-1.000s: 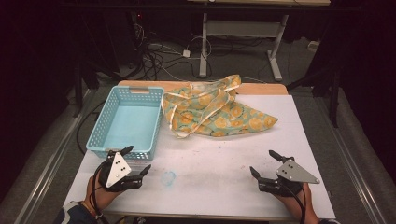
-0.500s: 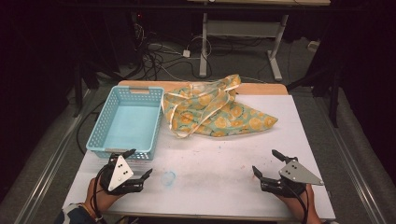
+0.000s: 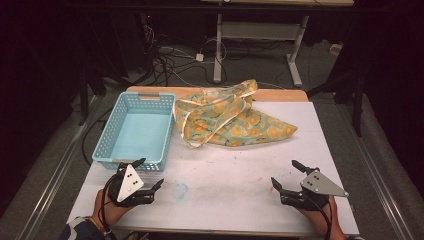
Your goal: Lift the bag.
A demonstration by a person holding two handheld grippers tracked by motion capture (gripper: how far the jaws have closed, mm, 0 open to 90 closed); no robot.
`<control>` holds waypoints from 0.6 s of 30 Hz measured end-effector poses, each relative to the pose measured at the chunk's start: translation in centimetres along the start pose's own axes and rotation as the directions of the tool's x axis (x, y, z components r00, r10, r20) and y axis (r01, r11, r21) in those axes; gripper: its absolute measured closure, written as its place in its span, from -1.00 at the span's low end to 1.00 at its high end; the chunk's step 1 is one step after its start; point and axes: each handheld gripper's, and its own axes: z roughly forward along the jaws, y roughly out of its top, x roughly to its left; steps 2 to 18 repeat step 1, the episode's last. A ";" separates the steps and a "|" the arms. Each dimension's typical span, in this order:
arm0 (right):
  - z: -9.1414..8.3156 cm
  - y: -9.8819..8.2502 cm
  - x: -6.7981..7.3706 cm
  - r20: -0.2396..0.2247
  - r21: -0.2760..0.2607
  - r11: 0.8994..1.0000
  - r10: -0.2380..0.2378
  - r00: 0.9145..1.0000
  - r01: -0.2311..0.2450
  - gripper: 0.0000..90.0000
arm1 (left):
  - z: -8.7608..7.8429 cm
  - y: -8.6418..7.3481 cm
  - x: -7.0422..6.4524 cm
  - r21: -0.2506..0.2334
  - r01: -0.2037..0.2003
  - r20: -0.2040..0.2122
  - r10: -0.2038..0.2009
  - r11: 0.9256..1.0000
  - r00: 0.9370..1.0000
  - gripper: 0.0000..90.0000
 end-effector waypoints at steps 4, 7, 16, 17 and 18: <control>0.0 0.0 0.0 -0.001 -0.001 1.000 0.002 1.000 -0.002 -0.64 | 0.1 0.0 0.0 0.002 -0.002 0.001 0.002 1.000 1.000 -0.63; 0.0 0.0 0.0 -0.001 -0.001 1.000 0.002 1.000 -0.002 -0.64 | 0.1 0.0 0.0 0.002 -0.002 0.001 0.002 1.000 1.000 -0.63; 0.0 0.0 0.0 -0.001 -0.001 1.000 0.002 1.000 -0.002 -0.64 | 0.1 0.0 0.0 0.002 -0.002 0.001 0.002 1.000 1.000 -0.63; 0.0 0.0 0.0 -0.001 -0.001 1.000 0.002 1.000 -0.002 -0.64 | 0.1 0.0 0.0 0.002 -0.002 0.001 0.002 1.000 1.000 -0.63; 0.0 0.0 0.0 -0.001 -0.001 1.000 0.002 1.000 -0.002 -0.64 | 0.1 0.0 0.0 0.002 -0.002 0.001 0.002 1.000 1.000 -0.63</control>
